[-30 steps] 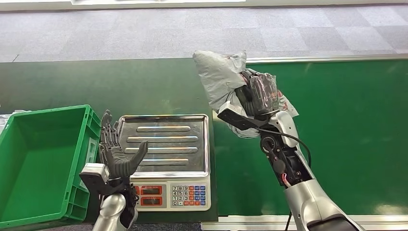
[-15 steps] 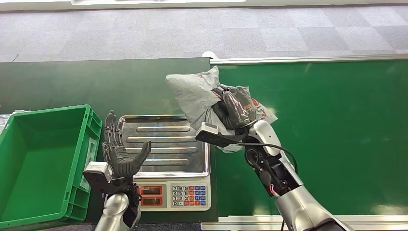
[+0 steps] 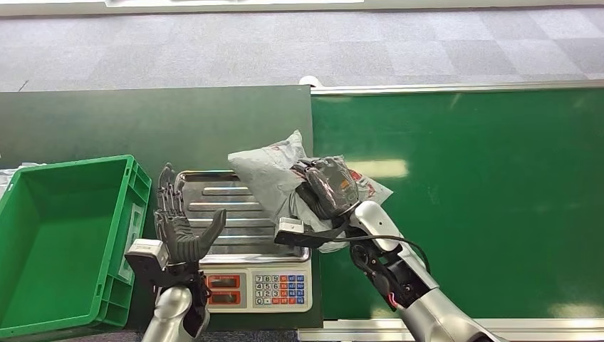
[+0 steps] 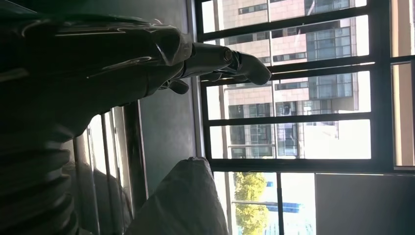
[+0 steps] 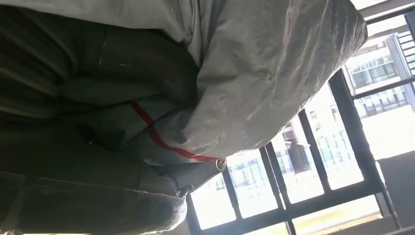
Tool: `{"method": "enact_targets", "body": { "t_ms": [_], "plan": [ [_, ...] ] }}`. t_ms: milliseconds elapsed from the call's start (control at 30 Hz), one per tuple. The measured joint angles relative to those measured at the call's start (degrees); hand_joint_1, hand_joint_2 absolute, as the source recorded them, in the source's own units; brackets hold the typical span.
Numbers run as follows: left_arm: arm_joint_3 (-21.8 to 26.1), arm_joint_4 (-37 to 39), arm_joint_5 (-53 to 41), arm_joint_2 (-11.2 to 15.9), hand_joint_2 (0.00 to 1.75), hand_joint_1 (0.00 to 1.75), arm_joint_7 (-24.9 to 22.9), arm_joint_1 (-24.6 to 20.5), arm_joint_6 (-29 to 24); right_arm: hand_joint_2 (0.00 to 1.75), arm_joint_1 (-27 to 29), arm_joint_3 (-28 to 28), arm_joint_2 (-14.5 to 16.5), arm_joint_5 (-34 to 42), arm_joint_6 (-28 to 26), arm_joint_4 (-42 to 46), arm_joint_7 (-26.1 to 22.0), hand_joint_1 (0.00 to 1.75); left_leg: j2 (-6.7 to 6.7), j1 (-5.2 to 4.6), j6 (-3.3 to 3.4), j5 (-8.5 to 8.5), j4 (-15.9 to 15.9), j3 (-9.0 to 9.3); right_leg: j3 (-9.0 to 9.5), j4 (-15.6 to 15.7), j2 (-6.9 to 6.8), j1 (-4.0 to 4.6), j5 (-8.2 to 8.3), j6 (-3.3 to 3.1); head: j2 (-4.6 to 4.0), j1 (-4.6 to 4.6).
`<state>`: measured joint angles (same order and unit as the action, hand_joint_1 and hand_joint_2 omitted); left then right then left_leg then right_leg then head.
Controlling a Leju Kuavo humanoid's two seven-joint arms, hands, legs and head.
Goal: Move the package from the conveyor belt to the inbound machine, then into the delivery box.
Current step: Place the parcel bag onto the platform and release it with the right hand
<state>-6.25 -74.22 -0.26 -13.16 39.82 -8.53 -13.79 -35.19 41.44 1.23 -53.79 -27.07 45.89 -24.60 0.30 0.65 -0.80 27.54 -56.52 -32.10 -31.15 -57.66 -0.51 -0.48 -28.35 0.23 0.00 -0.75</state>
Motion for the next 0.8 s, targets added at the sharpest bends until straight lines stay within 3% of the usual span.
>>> {"method": "enact_targets", "body": {
  "t_ms": [367,800],
  "plan": [
    [-1.13,1.3,0.17,-0.02,1.75,0.0,-0.01,-1.16,0.42,1.75,0.56,2.87,0.31,0.9,-9.61,-0.36,-6.1,1.75,0.0,0.0,0.0,0.0,0.0,0.0,0.0,0.0,0.0,0.0,0.0,0.0,0.0,0.0],
    [-1.41,2.75,0.21,-0.04,1.75,0.0,-0.01,-2.54,0.61,1.75,0.54,4.02,1.4,2.17,-10.2,-0.95,-6.61,1.75,0.0,0.0,0.0,0.0,0.0,0.0,0.0,0.0,0.0,0.0,0.0,0.0,0.0,0.01]
  ]
}}
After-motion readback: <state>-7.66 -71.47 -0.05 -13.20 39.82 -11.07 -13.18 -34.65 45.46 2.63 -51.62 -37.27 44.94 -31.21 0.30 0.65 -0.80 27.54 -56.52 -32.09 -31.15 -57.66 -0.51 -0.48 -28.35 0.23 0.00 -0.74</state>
